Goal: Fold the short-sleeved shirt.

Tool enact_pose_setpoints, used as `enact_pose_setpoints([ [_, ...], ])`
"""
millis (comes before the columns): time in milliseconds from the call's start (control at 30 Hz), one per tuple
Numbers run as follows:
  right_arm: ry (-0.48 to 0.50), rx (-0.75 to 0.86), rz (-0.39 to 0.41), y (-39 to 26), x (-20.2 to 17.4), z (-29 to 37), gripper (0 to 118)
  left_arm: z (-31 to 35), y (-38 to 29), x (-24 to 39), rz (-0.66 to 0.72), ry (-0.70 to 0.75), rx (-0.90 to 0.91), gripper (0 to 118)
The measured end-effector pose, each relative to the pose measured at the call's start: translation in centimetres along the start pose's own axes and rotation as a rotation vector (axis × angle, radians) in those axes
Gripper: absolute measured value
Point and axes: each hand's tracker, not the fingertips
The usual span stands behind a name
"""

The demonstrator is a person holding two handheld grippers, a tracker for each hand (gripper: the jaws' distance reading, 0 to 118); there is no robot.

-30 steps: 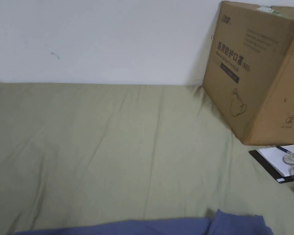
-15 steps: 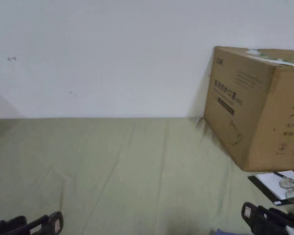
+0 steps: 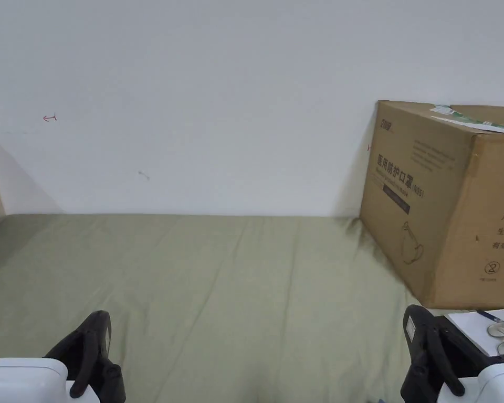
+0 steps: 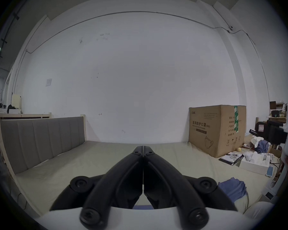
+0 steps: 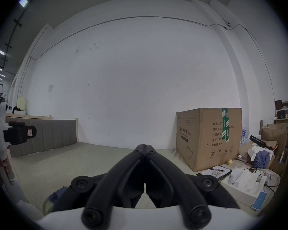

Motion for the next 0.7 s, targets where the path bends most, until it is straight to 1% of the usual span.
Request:
enact_pose_setpoints([
  [100, -0.005, -0.008, -0.015, 0.3, 0.1, 0.0, 0, -0.1, -0.1, -1.0, 0.034, 0.029, -0.037, 0],
  [167, 0.014, -0.044, -0.049, 0.6, 0.5, 0.0, 0, -1.1, 0.2, -2.9, 0.084, 0.003, -0.123, 0],
  [200, 0.035, -0.067, -0.060, 0.7, 0.7, 0.1, 0, -2.1, 0.3, -4.6, 0.124, -0.027, -0.207, 0],
  [267, 0.065, -0.119, -0.049, 0.7, 0.9, 0.3, 0, -4.9, 0.1, -8.4, 0.256, -0.140, -0.465, 0],
  [300, 0.079, -0.150, -0.027, 0.6, 1.0, 0.4, 0, -6.8, -0.6, -10.7, 0.360, -0.213, -0.679, 0],
  [333, 0.099, -0.191, 0.006, 0.5, 0.9, 0.3, 0, -8.4, -2.0, -12.8, 0.480, -0.284, -0.846, 0],
  [367, 0.111, -0.219, 0.034, 0.3, 0.8, 0.3, 0, -9.2, -3.8, -14.7, 0.616, -0.350, -0.924, 0],
  [400, 0.129, -0.244, 0.060, 0.0, 0.6, 0.3, 0, -10.0, -5.7, -16.6, 0.776, -0.413, -0.965, 0],
  [433, 0.149, -0.267, 0.080, -0.4, 0.5, 0.3, 0, -10.6, -7.9, -18.5, 0.906, -0.437, -0.986, 0],
  [500, 0.170, -0.303, 0.120, -1.0, -0.2, 0.2, 0, -11.8, -11.3, -21.2, 0.975, -0.415, -1.063, 0],
  [567, 0.187, -0.343, 0.152, -1.6, -1.0, -0.1, 0, -12.6, -14.2, -23.2, 0.981, -0.413, -1.081, 1],
  [600, 0.196, -0.360, 0.159, -1.9, -1.4, -0.2, 0, -13.2, -15.8, -24.4, 1.004, -0.427, -1.086, 4],
  [633, 0.204, -0.374, 0.160, -2.2, -1.8, -0.3, 0, -13.6, -17.2, -25.4, 1.034, -0.439, -1.095, 17],
  [667, 0.218, -0.392, 0.161, -2.4, -2.3, -0.5, 0, -13.5, -17.9, -25.0, 1.056, -0.430, -1.101, 57],
  [700, 0.232, -0.410, 0.163, -2.6, -2.6, -0.7, 0, -13.9, -19.1, -25.4, 1.060, -0.418, -1.114, 94],
])
